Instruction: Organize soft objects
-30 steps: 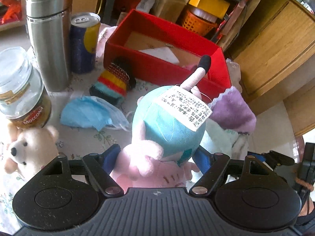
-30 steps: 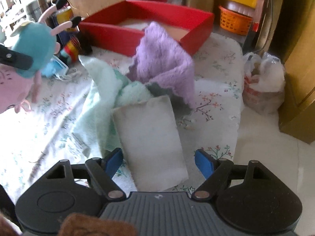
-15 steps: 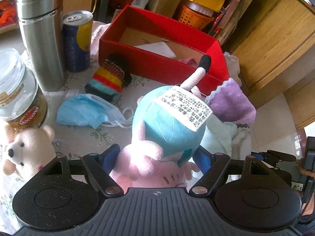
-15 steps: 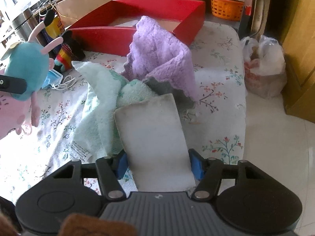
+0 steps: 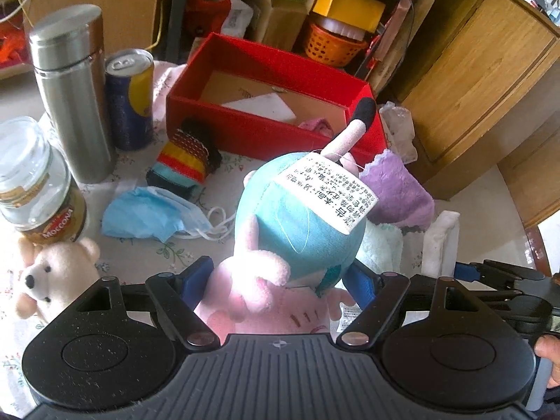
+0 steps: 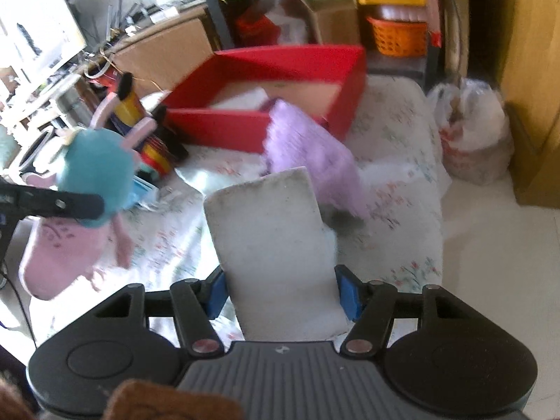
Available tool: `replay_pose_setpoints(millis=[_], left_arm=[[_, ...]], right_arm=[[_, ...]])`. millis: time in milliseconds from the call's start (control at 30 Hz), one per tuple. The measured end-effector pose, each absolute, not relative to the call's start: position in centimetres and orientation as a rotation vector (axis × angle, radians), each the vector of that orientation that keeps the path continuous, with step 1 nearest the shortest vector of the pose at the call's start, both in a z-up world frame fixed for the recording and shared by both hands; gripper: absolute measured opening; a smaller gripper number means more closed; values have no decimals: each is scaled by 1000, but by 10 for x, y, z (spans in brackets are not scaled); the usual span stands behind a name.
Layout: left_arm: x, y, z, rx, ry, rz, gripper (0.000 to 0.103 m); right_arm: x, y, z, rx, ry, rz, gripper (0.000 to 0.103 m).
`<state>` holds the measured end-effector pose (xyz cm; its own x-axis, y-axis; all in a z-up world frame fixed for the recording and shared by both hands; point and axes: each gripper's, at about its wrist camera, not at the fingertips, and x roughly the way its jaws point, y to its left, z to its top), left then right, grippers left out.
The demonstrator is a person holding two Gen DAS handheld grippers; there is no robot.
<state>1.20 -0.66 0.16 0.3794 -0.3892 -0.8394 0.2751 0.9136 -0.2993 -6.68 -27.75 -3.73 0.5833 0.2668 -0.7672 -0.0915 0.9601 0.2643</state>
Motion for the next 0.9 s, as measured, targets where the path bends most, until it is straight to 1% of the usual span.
replay_pose_setpoints(millis=[500, 900], left_arm=[[15, -15, 33, -143, 1006, -416, 78], [25, -21, 53, -160, 931, -391, 78]], right_arm=[[-60, -248, 14, 226, 778, 282, 34], [-52, -251, 44, 264, 667, 244, 34]])
